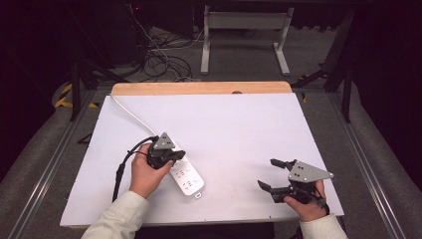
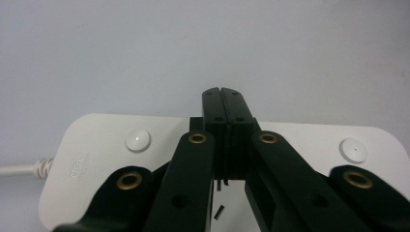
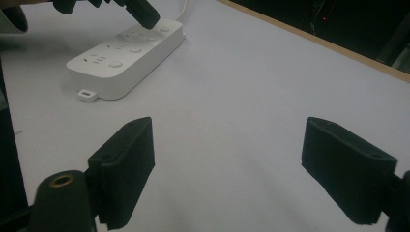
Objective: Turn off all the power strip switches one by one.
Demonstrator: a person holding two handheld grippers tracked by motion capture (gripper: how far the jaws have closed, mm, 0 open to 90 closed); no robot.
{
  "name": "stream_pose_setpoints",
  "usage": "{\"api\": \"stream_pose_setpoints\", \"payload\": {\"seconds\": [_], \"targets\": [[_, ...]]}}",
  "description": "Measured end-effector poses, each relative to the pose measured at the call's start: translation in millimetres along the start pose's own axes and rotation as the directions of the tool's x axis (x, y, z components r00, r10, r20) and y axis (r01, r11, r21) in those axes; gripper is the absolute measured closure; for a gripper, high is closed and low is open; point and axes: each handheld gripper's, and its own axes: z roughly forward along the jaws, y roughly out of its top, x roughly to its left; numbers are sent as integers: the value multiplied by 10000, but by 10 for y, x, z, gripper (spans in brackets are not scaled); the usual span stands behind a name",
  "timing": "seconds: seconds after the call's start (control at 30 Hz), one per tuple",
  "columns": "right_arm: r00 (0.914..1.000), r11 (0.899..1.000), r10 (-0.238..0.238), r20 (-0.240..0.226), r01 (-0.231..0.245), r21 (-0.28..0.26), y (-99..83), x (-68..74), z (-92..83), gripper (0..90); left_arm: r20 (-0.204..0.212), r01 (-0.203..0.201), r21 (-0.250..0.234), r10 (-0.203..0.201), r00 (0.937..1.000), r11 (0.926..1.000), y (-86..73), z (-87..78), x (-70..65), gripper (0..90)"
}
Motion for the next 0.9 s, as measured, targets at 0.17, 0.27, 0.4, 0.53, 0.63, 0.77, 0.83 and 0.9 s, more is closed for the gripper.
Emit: {"api": "stream_pose_setpoints", "payload": {"seconds": [0.17,0.27,0.4,0.53,0.63,0.77,0.83,0.9], "targets": [[10000,10000,-4,-7,4,8,-1,0,2,200,51,0,134,0,10000,9999,-15,31,26,900],[10000,10000,-1,-5,1,5,0,0,1,200,61,33,217,-34,10000,9998,-30,45,46,900],[10000,10000,20,-13,-19,9,-1,1,4,200,86,-66,314,63,9999,9995,-37,55,53,900],[10000,10000,-5,-20,5,10,0,2,2,200,83,-148,447,144,9999,9989,-34,66,39,900],[10000,10000,17,-23,-17,9,0,3,2,200,83,-124,470,120,9999,9988,-42,74,47,900],[10000,10000,-7,-20,7,12,-1,1,2,200,65,-96,476,93,9999,9988,-43,74,50,900],[10000,10000,-4,-19,4,13,0,2,2,200,55,-99,447,97,9999,9990,-48,83,49,900],[10000,10000,13,-26,-13,4,1,5,3,200,27,-139,449,138,9999,9989,-51,86,48,900]]}}
